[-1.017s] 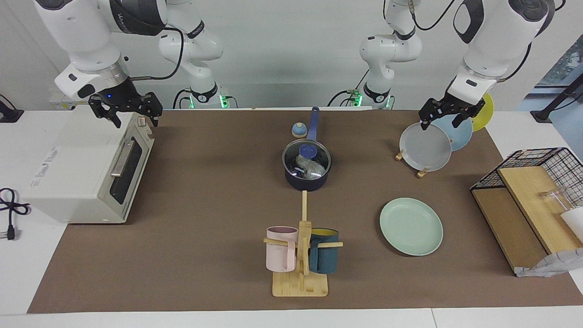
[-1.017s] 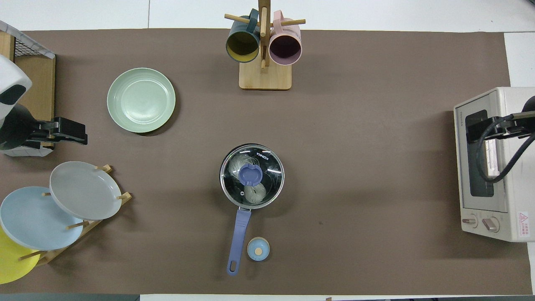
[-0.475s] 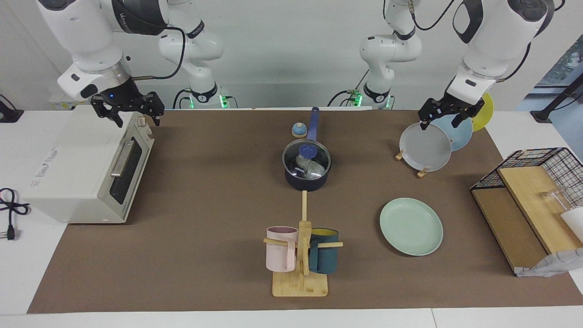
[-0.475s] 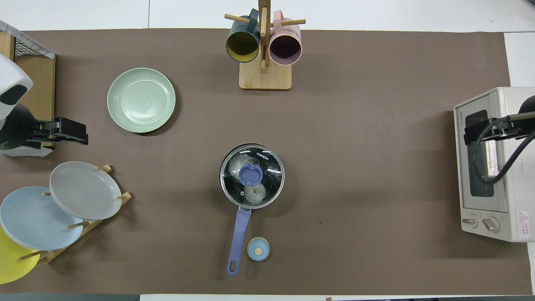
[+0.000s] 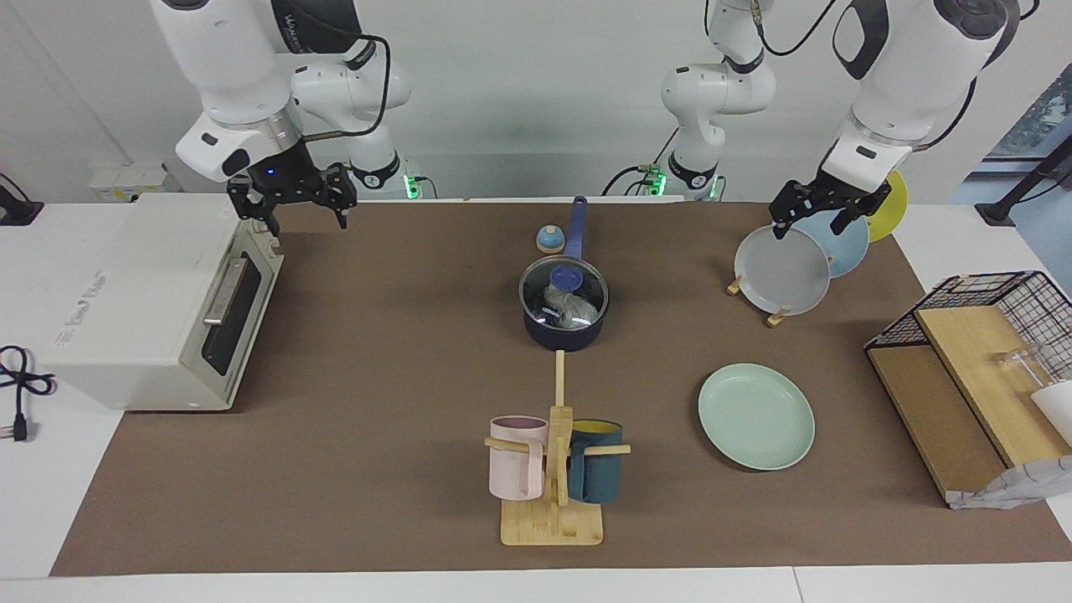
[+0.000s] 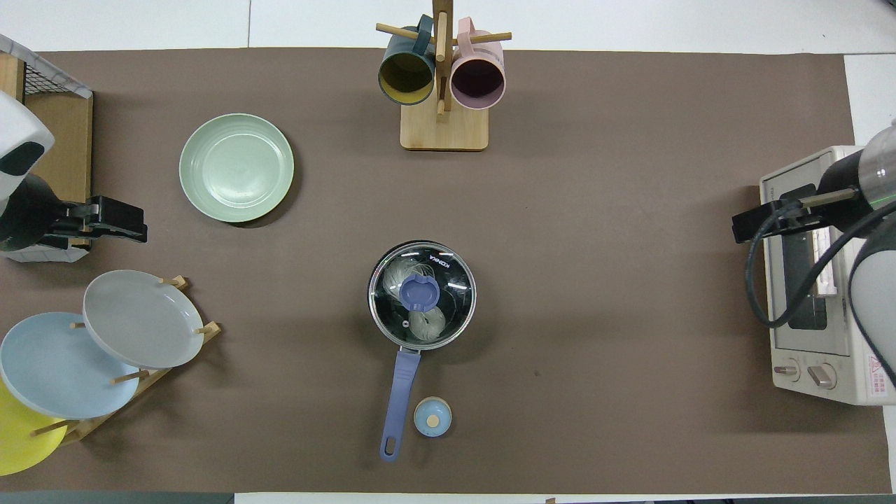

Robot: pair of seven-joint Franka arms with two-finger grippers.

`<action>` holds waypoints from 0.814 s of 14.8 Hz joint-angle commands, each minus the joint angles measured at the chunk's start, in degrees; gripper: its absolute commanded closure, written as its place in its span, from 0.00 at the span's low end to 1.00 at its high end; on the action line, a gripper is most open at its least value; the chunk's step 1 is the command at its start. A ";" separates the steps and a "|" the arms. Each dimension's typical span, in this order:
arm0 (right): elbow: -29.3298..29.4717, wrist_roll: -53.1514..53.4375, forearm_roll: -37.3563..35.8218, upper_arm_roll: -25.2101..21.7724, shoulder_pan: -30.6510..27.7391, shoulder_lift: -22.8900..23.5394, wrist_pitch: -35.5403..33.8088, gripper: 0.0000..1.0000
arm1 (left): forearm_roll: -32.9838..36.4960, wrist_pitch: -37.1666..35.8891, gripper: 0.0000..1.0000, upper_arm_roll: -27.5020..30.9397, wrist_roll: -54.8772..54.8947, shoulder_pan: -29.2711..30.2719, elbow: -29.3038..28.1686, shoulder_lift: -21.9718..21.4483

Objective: Transfer vermicelli from pot to plate
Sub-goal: 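Reach the right gripper over the saucepan toward the glass lid knob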

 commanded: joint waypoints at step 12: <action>16.64 37.08 0.63 0.54 28.19 23.24 9.40 0.00 | -0.50 1.37 0.00 0.38 -0.12 1.21 -0.37 -0.62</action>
